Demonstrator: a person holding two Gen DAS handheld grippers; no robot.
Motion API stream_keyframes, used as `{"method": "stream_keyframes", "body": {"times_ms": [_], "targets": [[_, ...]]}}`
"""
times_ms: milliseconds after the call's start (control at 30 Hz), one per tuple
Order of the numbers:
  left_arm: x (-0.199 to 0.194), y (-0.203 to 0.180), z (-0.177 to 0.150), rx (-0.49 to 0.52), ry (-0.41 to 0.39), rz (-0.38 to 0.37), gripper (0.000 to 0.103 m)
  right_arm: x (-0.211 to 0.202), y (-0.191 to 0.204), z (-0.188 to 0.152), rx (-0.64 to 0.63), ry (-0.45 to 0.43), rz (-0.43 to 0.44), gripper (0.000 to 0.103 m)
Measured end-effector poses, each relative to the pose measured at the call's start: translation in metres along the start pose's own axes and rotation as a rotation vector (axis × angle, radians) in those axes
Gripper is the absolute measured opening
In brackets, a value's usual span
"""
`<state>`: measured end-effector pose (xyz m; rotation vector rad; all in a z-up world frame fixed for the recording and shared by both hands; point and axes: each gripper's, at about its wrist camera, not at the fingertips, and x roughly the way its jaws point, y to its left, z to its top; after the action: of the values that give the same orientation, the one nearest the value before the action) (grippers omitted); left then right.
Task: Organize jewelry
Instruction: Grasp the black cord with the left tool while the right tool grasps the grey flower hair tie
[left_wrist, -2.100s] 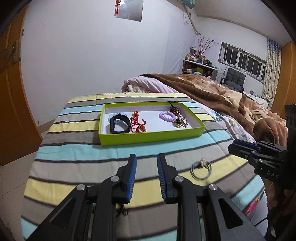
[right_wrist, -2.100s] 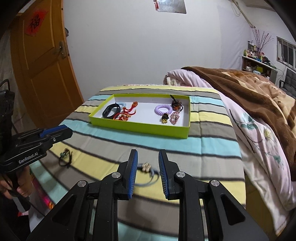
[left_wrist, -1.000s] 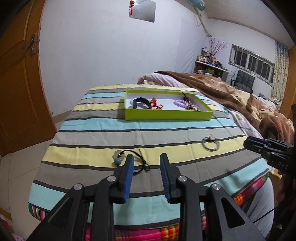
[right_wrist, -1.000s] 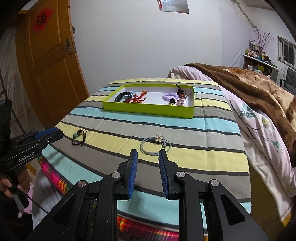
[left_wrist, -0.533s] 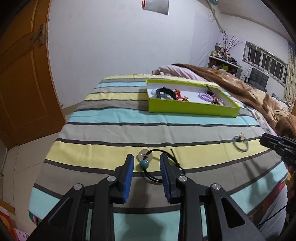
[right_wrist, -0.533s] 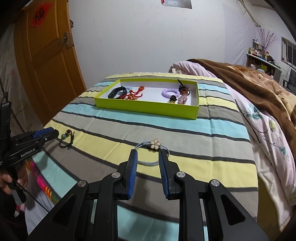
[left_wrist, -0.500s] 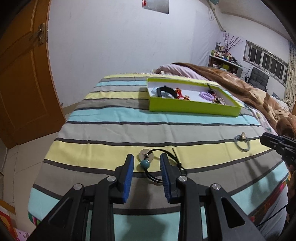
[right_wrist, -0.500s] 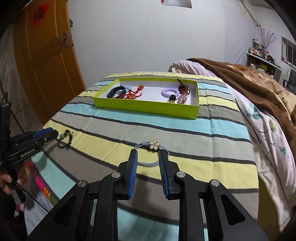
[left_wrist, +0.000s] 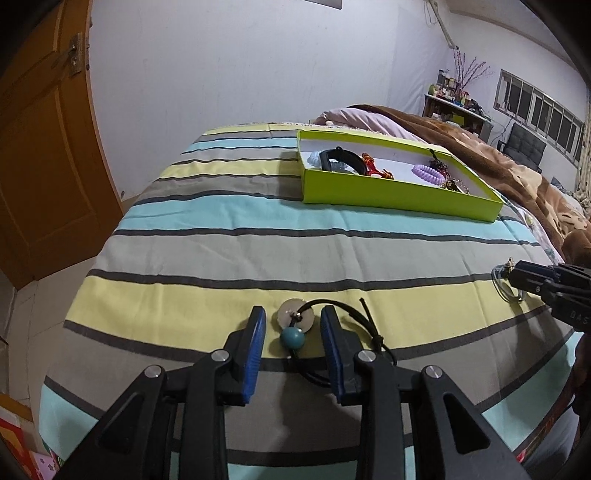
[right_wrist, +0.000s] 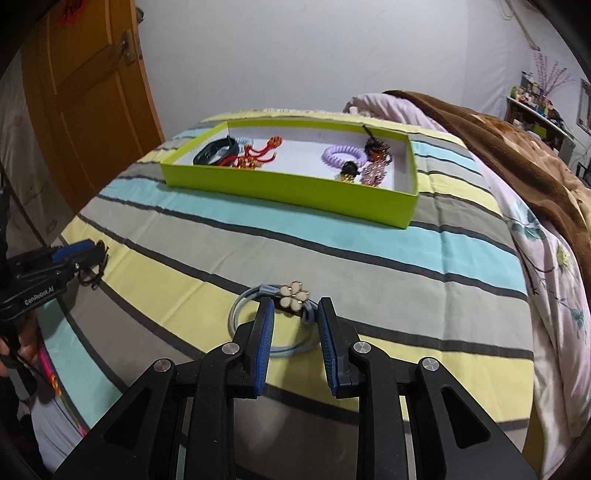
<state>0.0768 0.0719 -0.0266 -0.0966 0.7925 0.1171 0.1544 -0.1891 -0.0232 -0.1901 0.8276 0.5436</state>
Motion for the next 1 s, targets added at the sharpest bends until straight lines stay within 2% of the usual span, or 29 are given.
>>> {"method": "stream_keyframes", "body": {"times_ms": [200,333,367,400,433,667,1000], "targets": [[0.001,-0.008,0.001,0.047,0.005,0.035,0.033,0.010,0.000,0.005,-0.005,0.020,-0.004,0.025],[0.001,-0.010,0.002,0.049,0.003,0.023,0.022,0.010,0.001,0.005,-0.009,0.022,-0.013,0.025],[0.001,-0.011,0.001,0.054,0.001,0.027,0.022,0.010,0.001,0.005,-0.010,0.020,-0.018,0.023],[0.000,-0.012,0.001,0.059,0.000,0.027,0.022,0.010,0.001,0.005,-0.011,0.020,-0.023,0.017],[0.000,-0.013,0.001,0.060,-0.001,0.022,0.022,0.009,0.001,0.005,-0.010,0.019,-0.025,0.014],[-0.007,-0.016,-0.001,0.042,-0.011,-0.056,0.021,-0.004,0.001,0.002,0.011,-0.012,-0.021,0.014],[-0.033,-0.033,0.005,0.058,-0.079,-0.119,0.021,-0.039,0.002,0.000,0.051,-0.096,-0.019,0.014]]}}
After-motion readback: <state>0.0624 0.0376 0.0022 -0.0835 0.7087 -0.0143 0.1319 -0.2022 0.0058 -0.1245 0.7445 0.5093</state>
